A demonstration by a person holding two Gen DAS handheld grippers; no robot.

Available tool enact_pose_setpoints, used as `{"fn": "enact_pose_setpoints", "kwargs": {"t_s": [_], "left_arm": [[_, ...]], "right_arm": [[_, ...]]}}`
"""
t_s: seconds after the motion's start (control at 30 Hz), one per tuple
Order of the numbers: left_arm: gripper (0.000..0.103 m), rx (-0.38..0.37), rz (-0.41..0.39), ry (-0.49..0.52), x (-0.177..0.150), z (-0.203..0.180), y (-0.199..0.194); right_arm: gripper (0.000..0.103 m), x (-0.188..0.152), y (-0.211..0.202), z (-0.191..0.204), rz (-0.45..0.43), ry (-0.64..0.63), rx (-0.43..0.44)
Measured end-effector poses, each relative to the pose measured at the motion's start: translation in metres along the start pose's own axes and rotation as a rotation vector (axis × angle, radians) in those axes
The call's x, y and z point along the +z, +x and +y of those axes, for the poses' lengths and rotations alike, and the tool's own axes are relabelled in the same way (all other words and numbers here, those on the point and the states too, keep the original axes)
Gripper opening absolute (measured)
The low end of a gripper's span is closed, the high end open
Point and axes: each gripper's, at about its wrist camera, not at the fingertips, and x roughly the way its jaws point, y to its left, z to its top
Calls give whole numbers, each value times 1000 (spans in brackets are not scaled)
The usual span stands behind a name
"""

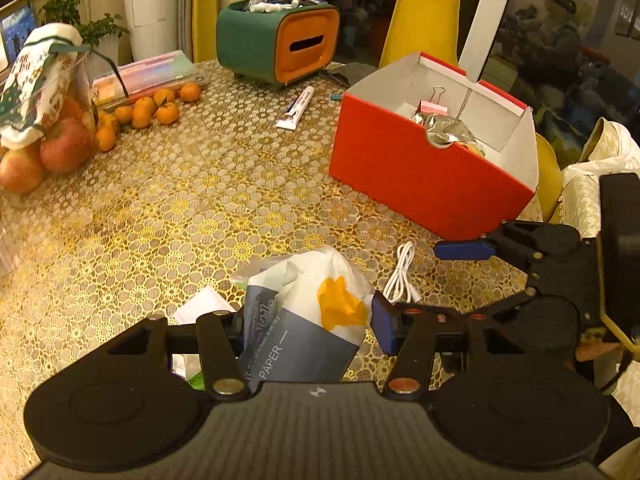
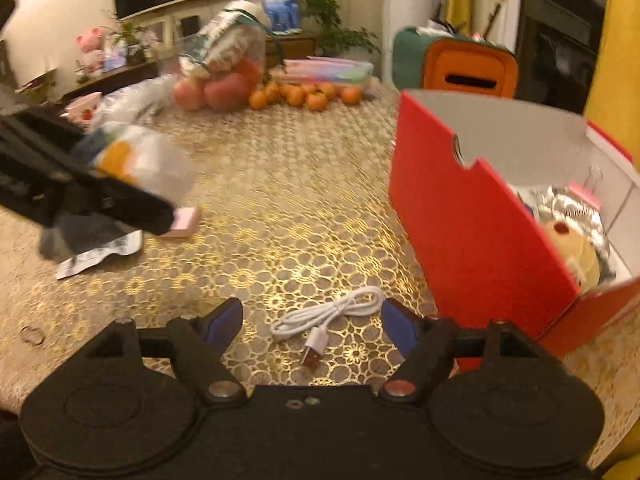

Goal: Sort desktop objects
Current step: 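Hold the tissue packet with the left tool while the right tool closes on the USB cable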

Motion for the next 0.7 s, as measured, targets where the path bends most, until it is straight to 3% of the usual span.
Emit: {"fn": "enact_pose_setpoints", "kwargs": {"t_s": [0.1, 0.3, 0.5, 0.57, 0.7], "left_arm": [[54, -4, 1, -6, -4, 5, 2], [54, -11, 6, -19, -10, 13, 7], [54, -18, 14, -35, -13, 19, 12], [54, -20, 18, -35, -14, 20, 14], [54, -20, 20, -34, -13, 19, 15]], "right_arm": [[75, 0, 10, -2, 28, 46, 9], [66, 4, 25, -5, 57, 85, -2], [34, 11, 33, -4, 40, 82, -16], [17, 11, 33, -5, 36, 81, -14], [12, 12, 33, -4, 41, 72, -8]]}}
